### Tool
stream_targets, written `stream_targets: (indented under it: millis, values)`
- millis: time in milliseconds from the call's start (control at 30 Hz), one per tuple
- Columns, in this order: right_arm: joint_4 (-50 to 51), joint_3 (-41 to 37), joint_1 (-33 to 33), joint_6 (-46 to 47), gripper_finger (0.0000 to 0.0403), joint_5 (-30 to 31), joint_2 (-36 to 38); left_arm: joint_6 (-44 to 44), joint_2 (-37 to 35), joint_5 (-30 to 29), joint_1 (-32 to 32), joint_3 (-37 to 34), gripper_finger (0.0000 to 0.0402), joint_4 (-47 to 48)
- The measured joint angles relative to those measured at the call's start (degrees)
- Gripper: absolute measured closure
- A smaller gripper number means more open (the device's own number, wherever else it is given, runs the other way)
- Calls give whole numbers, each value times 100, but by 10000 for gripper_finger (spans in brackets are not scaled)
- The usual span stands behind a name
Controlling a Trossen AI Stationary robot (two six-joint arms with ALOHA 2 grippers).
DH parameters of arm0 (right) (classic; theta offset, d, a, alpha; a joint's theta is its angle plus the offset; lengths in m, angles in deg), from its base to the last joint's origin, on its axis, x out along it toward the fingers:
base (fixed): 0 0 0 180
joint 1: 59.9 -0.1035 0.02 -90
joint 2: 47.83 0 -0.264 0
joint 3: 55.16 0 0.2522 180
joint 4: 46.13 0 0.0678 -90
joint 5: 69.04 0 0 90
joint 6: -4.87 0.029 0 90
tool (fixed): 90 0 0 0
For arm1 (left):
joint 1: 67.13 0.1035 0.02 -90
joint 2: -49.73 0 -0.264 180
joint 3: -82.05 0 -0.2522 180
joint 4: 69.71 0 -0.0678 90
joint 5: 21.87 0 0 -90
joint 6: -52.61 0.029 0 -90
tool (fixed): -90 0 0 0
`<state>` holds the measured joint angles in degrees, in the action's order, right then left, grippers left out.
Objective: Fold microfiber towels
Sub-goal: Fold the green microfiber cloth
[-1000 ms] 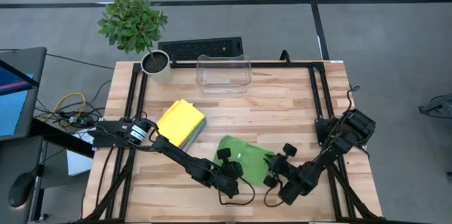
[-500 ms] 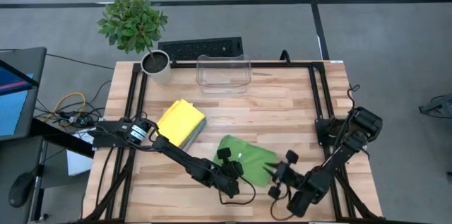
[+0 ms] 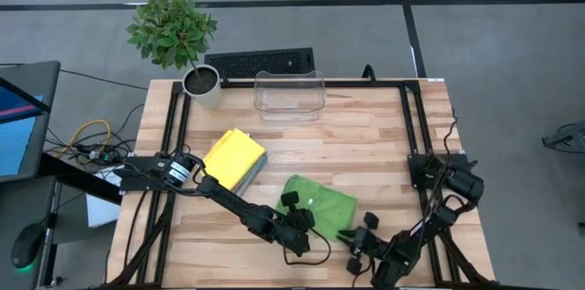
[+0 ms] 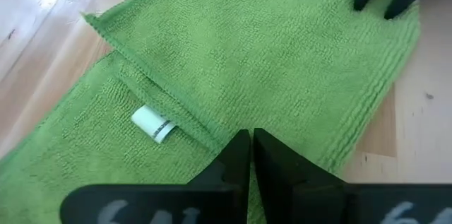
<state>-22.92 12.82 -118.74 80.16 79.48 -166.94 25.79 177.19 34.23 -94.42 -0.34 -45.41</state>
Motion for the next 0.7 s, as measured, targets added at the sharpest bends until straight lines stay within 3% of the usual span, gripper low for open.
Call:
stream_targets:
  millis: [200, 433, 600, 700]
  values:
    - [47, 4, 49, -59, 306, 51, 2, 0, -226, -245, 15, -9, 388, 202]
    - [51, 4, 73, -73, 306, 33, 2, -138, -1058, -1141, -126, 4, 384, 1075]
    - [53, 4, 73, -77, 306, 31, 0, -1214, -1237, -727, -273, -9, 334, 2566]
    - [56, 0, 73, -77, 306, 31, -1, -1823, -1233, -969, -514, -229, 282, 2901]
